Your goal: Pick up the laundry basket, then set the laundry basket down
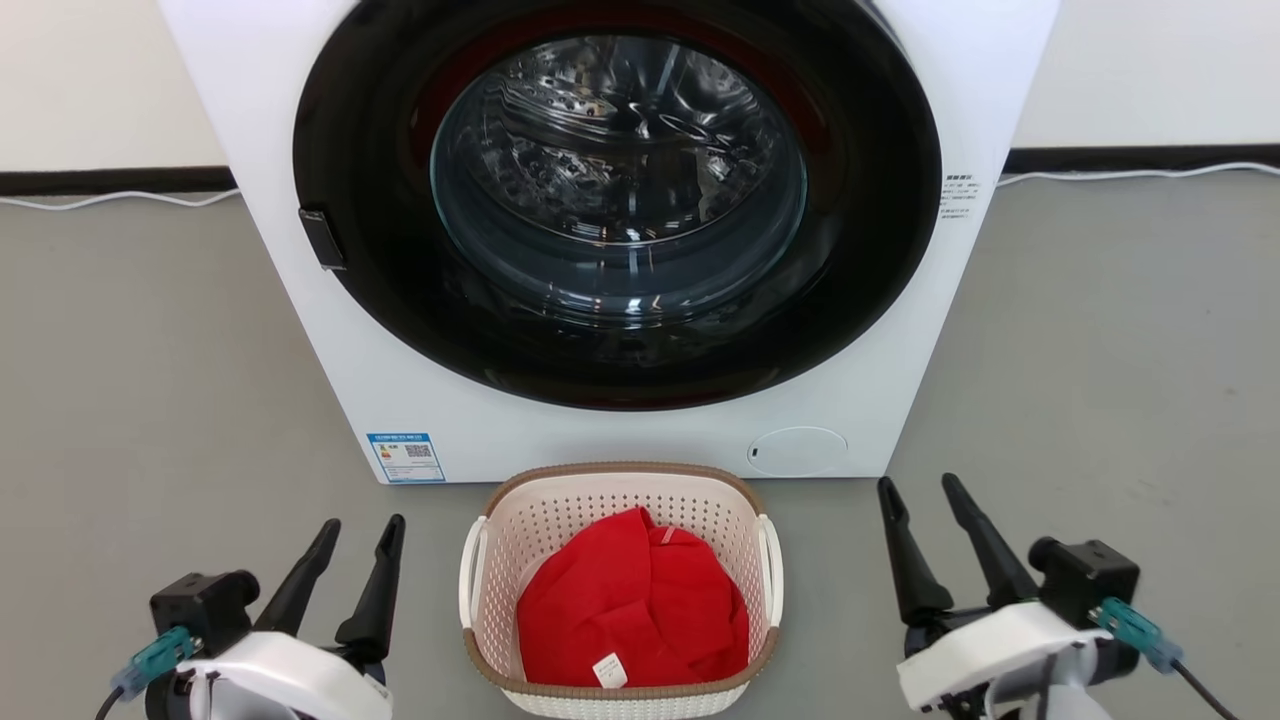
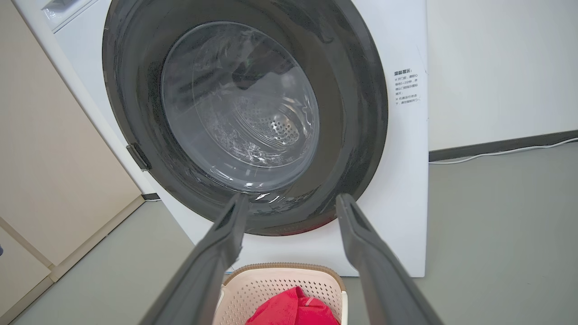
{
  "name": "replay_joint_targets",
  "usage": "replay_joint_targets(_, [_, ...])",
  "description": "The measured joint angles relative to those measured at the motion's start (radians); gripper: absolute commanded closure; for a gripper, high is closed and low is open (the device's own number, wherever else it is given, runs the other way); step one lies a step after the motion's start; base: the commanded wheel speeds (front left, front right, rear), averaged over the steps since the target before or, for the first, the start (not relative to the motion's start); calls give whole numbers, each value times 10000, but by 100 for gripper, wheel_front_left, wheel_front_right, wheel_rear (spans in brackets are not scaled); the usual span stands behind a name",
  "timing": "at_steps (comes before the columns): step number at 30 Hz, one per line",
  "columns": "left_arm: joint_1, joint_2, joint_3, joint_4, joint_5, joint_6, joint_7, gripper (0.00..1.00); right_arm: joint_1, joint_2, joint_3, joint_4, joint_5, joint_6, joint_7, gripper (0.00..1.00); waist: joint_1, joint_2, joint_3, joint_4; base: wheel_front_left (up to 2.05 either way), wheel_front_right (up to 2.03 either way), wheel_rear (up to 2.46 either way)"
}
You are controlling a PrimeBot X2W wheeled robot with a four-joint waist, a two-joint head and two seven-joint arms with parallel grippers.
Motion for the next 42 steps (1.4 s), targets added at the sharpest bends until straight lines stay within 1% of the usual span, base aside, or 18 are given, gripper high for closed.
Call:
replay_joint_targets(9, [957,-366,1068,-886,825,0,-2,0,894,17,-614,-1292,-130,0,0,0,-1,0,-134,-123,0,0,0])
replay_joint_targets(17, [1275,-663,1680,-1680,1480,0,-2,0,1297,35,-1221,-1910,-510,0,0,0,0,0,-27,-68,0,0,0])
replay_joint_targets(25, [1371,-704,1664,-2050,1551,0,-4,0,1305,38,-1279,-2134,-652,0,0,0,-1,0,104,-81,0,0,0])
replay_joint_targets(31, [1433,-727,1724,-2079,1906,0,-2,0,1305,40,-1298,-2140,-832,0,0,0,0,0,114,-115,0,0,0])
replay_joint_targets(42, [1477,-782,1743,-2050,1992,0,-4,0,1307,40,-1377,-2119,-840,0,0,0,0,0,91,-125,0,0,0])
